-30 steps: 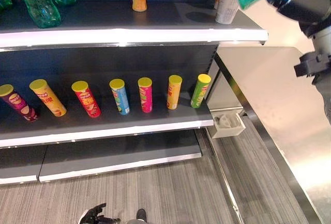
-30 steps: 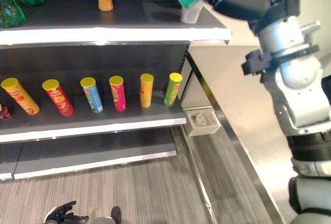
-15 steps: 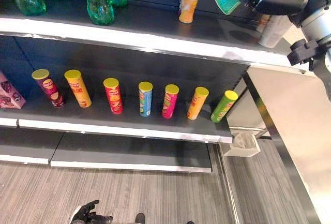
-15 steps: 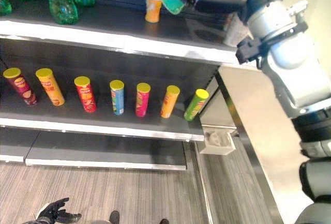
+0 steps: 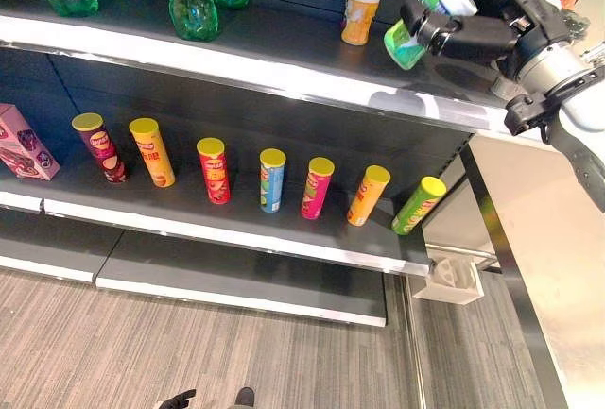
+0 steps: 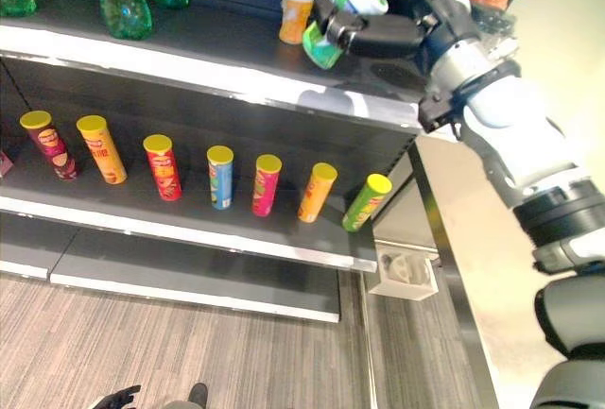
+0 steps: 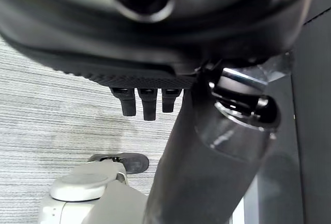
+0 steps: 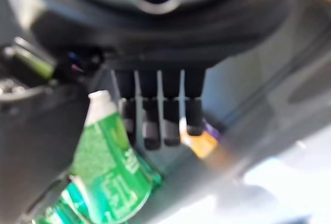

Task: Put the goods on the table back onto the shelves and tidy them up.

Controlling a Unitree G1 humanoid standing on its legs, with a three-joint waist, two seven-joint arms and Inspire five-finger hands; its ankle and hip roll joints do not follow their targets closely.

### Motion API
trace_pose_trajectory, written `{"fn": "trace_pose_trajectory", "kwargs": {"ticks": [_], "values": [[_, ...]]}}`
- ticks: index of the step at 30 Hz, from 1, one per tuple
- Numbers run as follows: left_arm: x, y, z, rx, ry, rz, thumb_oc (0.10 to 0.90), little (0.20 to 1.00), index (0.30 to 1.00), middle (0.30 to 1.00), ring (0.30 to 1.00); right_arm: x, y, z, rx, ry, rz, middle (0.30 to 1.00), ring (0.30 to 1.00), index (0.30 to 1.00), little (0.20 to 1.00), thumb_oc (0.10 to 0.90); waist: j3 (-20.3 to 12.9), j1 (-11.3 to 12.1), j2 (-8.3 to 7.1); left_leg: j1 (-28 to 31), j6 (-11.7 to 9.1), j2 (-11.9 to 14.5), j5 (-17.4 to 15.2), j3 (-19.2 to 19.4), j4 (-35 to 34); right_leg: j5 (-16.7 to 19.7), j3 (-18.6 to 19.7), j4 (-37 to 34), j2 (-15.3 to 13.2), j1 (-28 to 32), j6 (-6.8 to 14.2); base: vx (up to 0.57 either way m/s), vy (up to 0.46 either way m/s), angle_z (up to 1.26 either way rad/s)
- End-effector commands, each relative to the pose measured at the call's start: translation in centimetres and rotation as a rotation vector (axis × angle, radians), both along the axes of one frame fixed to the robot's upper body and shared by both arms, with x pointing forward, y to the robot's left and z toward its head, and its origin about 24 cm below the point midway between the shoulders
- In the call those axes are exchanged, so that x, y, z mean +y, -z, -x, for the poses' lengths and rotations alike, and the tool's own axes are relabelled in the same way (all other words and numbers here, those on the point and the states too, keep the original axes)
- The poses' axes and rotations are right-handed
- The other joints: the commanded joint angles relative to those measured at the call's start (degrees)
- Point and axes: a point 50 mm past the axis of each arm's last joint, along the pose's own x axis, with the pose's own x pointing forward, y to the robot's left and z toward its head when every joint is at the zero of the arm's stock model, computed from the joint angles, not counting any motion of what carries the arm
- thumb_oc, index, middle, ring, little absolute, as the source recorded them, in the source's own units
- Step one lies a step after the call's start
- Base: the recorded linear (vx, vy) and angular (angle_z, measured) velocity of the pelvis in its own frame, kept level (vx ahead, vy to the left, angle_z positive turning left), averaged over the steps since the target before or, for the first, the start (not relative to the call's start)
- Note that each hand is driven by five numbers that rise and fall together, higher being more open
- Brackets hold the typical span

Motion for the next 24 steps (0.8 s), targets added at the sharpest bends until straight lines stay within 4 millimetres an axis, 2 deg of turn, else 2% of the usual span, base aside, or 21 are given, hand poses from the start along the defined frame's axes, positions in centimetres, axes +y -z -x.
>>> {"fn": "trace_pose_trajectory", "kwargs": {"ticks": [1, 14, 19, 24], "values": [[1.7, -1.0, -1.5, -0.045, 0.070, -0.059, 0.800, 0.900, 0.900, 0.900, 0.900, 0.5, -8.5, 2.3, -0.282, -0.007, -0.016, 0.300, 0.300, 0.300, 0.300, 0.400, -3.12, 2.33, -1.71, 0.59, -3.65, 3.18, -2.72, 2.98, 0.14, -2.58, -2.32, 0.72, -3.43, 1.82, 4.92, 0.01, 0.009, 0.19], [2.9, -1.6, -1.8, -0.071, 0.020, -0.097, 0.800, 0.900, 0.900, 0.900, 0.900, -0.3, -9.1, 1.5, -0.307, 0.132, 0.066, 0.300, 0.300, 0.300, 0.300, 0.400, -1.14, 4.31, -4.52, -0.51, -3.06, 2.47, -3.27, 2.03, 0.21, -2.04, -3.83, 1.76, -4.41, 1.31, 5.30, 0.01, 0.003, 0.07], [3.1, -1.7, -1.6, -0.067, 0.021, -0.102, 0.800, 0.900, 0.900, 0.900, 0.900, -0.8, -8.8, 0.8, -0.291, 0.183, 0.077, 0.300, 0.300, 0.300, 0.300, 0.400, -0.78, 4.65, -5.04, -0.60, -2.81, 2.23, -3.45, 2.10, 0.25, -1.80, -3.90, 1.96, -4.63, 1.11, 5.40, 0.00, 0.001, 0.01], [3.1, -1.9, -2.4, -0.096, 0.026, -0.103, 0.800, 0.900, 0.900, 0.900, 0.900, -1.6, -8.8, 0.0, -0.276, 0.257, 0.066, 0.300, 0.300, 0.300, 0.300, 0.400, -0.48, 4.93, -5.26, -0.92, -2.55, 1.89, -3.49, 1.90, 0.22, -1.46, -3.87, 1.89, -4.91, 0.70, 5.55, 0.00, 0.000, 0.00]]}}
